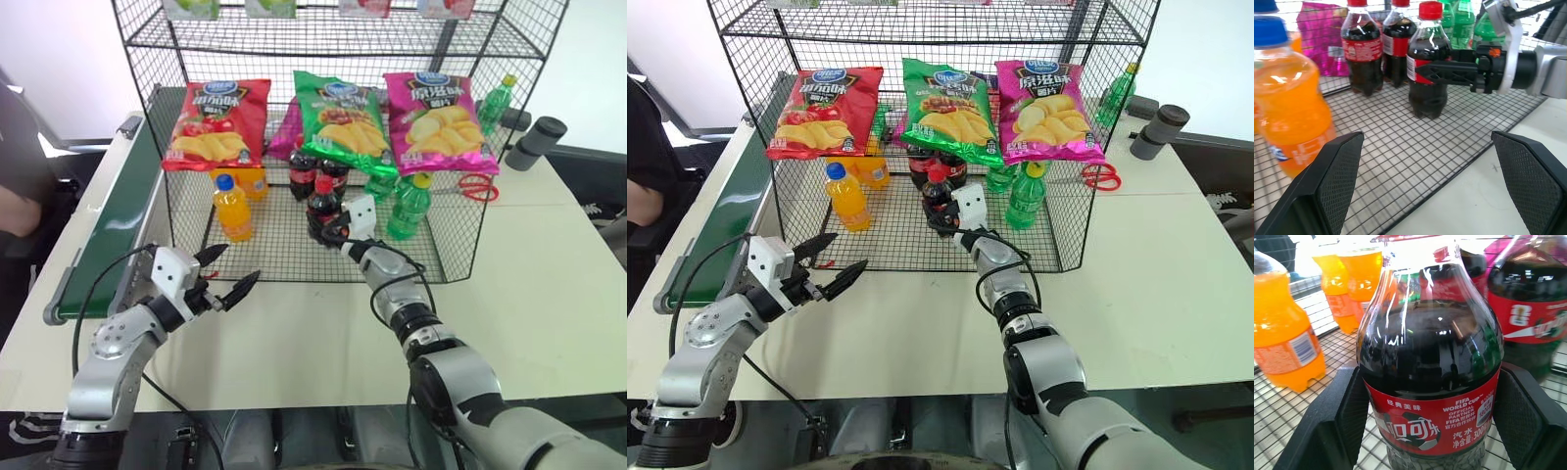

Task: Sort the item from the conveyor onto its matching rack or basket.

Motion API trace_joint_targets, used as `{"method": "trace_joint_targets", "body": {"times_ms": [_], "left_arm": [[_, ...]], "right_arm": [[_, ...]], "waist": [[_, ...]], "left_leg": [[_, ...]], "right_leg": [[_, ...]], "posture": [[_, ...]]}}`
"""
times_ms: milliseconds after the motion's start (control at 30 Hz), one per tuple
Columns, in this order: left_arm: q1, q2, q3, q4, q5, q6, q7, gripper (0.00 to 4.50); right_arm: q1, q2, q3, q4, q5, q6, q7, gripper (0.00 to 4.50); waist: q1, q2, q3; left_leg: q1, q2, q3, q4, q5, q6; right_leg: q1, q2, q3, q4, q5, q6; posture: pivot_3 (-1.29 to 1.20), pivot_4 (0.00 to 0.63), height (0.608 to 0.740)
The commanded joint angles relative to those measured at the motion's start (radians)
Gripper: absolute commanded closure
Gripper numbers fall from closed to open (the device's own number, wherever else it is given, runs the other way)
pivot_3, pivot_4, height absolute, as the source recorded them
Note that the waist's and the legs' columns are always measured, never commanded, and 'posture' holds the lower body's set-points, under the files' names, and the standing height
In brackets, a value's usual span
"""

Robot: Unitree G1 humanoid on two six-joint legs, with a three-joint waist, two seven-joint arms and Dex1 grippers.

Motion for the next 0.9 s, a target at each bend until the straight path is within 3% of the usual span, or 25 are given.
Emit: {"method": "trace_joint_targets", "body": {"times_ms": [33,333,567,767,900], "left_arm": [[-0.015,0.004,-0.001,-0.03,-0.006,-0.003,0.0,0.0],[-0.028,-0.003,-0.012,-0.028,-0.006,0.004,-0.001,0.0],[-0.039,-0.006,-0.007,-0.03,-0.014,0.026,0.007,0.0],[-0.052,0.014,0.014,-0.004,-0.002,0.069,0.03,0.0],[-0.048,0.048,0.039,0.008,0.001,0.083,0.029,0.0]], "right_arm": [[-0.028,0.012,-0.021,-0.013,0.014,-0.03,0.024,0.15],[0.025,-0.021,-0.009,-0.099,0.002,-0.047,0.086,0.06],[0.146,-0.103,0.004,-0.287,0.013,0.009,0.162,0.06],[0.319,-0.249,0.003,-0.599,0.046,0.136,0.255,0.06],[0.461,-0.379,-0.035,-0.869,0.155,0.292,0.356,0.06]], "waist": [[-0.001,0.0,0.0],[-0.001,0.0,0.0],[0.001,0.0,0.0],[0.002,0.0,0.0],[0.003,0.001,0.0]], "left_leg": [[0.0,0.0,0.0,0.0,0.0,0.0],[0.0,0.0,0.0,0.0,0.0,0.0],[0.0,0.0,0.0,0.0,0.0,0.0],[0.0,0.0,0.0,0.0,0.0,0.0],[0.0,0.0,0.0,0.0,0.0,0.0]], "right_leg": [[0.0,0.0,0.0,0.0,0.0,0.0],[0.0,0.0,0.0,0.001,0.0,0.0],[0.0,-0.001,0.0,0.0,0.0,0.0],[0.0,-0.001,0.0,0.0,0.0,0.0],[0.0,-0.001,0.0,0.0,0.0,0.0]], "posture": [[0.0,0.15,0.74],[0.0,0.15,0.74],[0.0,0.15,0.74],[0.0,0.15,0.74],[0.0,0.15,0.74]]}}
